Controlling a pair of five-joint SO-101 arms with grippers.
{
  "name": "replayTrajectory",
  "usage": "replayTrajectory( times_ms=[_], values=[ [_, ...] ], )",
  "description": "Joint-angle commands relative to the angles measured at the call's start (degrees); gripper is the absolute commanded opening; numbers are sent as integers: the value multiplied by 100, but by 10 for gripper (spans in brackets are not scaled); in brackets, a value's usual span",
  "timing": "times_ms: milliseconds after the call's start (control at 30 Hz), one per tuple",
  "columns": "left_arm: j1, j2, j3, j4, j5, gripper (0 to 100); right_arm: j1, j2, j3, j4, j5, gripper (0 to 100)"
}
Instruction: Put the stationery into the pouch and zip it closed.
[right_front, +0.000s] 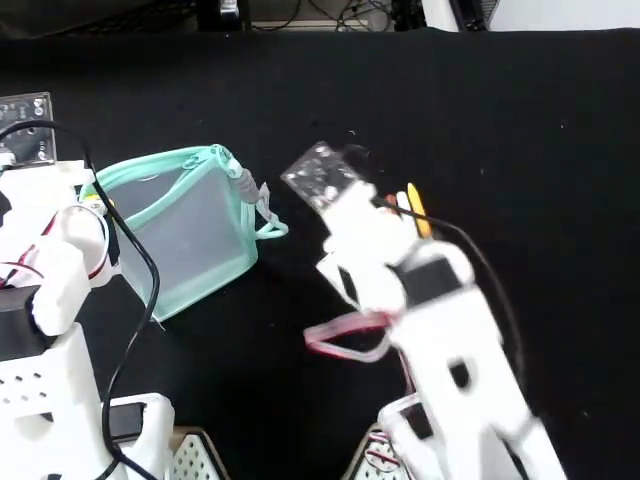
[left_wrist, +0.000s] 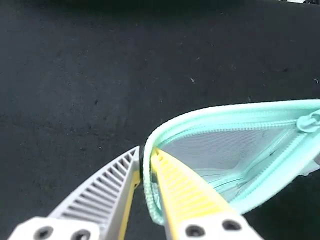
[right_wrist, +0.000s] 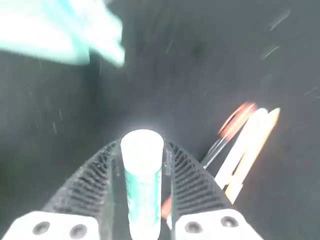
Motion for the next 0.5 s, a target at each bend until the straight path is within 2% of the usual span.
replayTrajectory(
  times_ms=[0,133,233,467],
  values=[
    [-66,141,637,53,0,33,-404,-1323,-523,-123,-545,12],
    [-66,141,637,62,0,33,-756,-1613,-1121,-466,-844,12],
    [-66,149,637,62,0,33,-985,-1534,-1464,-1125,-1011,12],
    [-66,176,646,62,0,33,-1407,-1077,-1112,-4070,-1284,12]
  ],
)
